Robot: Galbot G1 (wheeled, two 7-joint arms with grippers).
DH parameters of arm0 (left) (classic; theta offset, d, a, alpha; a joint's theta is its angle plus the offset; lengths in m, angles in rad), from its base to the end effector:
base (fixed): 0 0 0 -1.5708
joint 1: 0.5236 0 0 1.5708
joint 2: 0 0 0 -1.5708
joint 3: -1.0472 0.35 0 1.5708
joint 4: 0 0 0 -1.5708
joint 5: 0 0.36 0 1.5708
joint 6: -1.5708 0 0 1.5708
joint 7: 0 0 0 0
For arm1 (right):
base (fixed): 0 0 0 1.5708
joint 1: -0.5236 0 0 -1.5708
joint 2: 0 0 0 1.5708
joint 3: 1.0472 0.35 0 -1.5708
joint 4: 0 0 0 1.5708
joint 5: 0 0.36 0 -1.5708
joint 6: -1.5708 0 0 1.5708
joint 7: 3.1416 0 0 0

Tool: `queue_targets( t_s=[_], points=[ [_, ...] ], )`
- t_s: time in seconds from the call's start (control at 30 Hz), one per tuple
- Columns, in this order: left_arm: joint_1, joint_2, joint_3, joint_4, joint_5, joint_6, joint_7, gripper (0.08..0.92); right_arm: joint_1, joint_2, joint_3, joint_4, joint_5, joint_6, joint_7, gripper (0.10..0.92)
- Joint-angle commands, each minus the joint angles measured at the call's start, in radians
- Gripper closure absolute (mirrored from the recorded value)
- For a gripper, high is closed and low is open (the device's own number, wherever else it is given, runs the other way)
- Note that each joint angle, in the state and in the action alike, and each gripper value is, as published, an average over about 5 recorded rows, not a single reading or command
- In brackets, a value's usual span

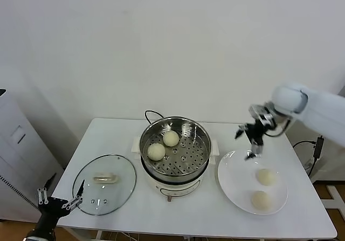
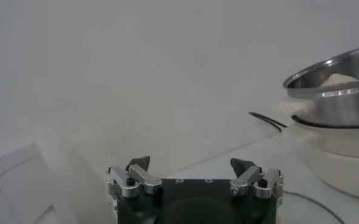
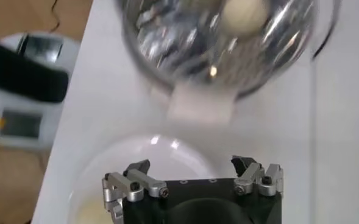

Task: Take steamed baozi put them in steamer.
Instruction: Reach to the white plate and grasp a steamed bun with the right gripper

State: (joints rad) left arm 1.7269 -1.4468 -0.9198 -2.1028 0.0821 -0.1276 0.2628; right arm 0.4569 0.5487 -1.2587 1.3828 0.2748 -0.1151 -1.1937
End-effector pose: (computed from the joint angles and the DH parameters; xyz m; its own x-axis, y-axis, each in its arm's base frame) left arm 0.1275 0.1395 -0.2976 -0.9975 0.0207 0.0670 0.0461 0.9137 0.4038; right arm 0.5066 -0.1757 -0.1082 -0.0328 -0.2232 0.9742 -0.9843 -0.1618 -0.0702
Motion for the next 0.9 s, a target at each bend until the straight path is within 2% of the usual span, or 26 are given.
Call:
queue_targets(
  t_s=[0.03, 0.23, 0.73, 0.83, 0.9],
  points=[
    [0.01, -0.019, 0.002, -0.009, 0.019, 0.0, 0.0, 0.177, -0.389, -0.101, 0.223, -0.024, -0.266, 0.096, -0.049, 0.203],
    [0.016, -0.026, -0.004, -0.014, 0.021, -0.001, -0.001, 0.177, -0.426, -0.08, 0.229, -0.039, -0.299, 0.096, -0.046, 0.203],
    [0.034, -0.038, -0.008, -0.017, 0.024, -0.008, 0.0, 0.177, -0.447, -0.038, 0.225, -0.053, -0.245, 0.082, -0.011, 0.203],
    [0.036, -0.037, -0.01, -0.019, 0.024, -0.009, -0.001, 0.177, -0.444, -0.035, 0.222, -0.051, -0.256, 0.081, -0.009, 0.244],
    [0.037, -0.036, -0.012, -0.021, 0.023, -0.009, -0.001, 0.177, -0.436, -0.036, 0.219, -0.049, -0.256, 0.081, -0.008, 0.302]
  ],
)
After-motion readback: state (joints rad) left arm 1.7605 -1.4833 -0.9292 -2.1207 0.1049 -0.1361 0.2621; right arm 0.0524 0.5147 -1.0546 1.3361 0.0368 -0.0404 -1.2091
